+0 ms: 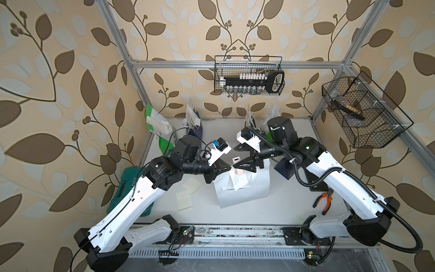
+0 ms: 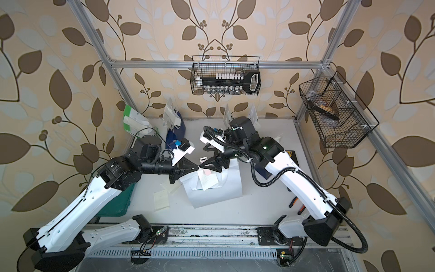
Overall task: Staple the receipts to the bags
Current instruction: Staple the receipt to the takeout bag, then pick up the stapler from the takeout bag.
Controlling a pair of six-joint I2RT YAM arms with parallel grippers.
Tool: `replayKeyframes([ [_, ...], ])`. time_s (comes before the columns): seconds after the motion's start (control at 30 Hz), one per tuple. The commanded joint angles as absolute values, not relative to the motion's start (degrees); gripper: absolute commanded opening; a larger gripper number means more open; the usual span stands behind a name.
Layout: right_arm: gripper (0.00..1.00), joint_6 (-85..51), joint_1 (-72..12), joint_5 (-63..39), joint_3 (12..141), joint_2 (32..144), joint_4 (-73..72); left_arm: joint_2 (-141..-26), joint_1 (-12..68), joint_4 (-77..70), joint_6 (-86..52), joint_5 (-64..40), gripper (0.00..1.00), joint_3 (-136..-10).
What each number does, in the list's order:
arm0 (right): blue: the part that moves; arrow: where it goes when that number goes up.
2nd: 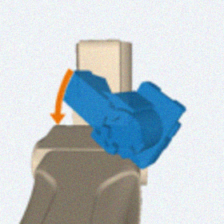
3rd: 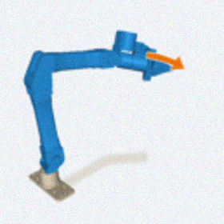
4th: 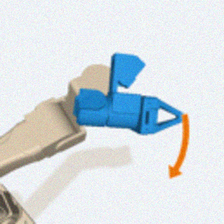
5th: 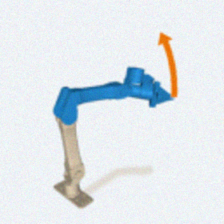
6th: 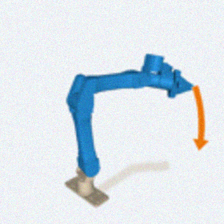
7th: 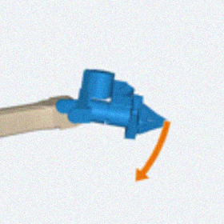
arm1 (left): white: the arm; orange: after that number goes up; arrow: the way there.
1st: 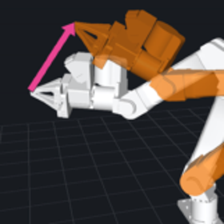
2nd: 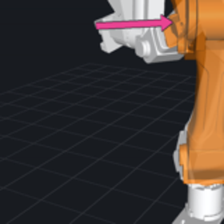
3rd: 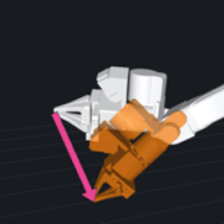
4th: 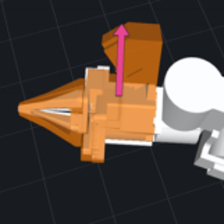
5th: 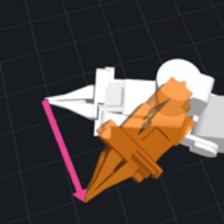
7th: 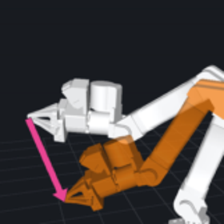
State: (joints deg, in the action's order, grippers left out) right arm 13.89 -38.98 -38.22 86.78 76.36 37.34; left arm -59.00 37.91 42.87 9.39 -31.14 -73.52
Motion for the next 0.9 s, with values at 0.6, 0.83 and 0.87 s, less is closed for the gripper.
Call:
replayKeyframes([
  [0.6, 0.62, -5.91, -56.47, 11.16, 67.88, 63.26, 9.03, -58.45, 38.64, 33.82, -4.96, -15.71, 0.0, -73.7],
  [0.83, 0.69, -5.53, -57.66, 13.96, 69.68, 67.18, 8.2, -58.36, 39.18, 33.83, -5.12, -15.96, 0.0, -72.95],
  [0.87, 0.68, -5.62, -57.72, 14.88, 70.0, 67.69, 8.57, -58.27, 39.13, 33.78, -5.08, -16.06, 0.0, -73.03],
])
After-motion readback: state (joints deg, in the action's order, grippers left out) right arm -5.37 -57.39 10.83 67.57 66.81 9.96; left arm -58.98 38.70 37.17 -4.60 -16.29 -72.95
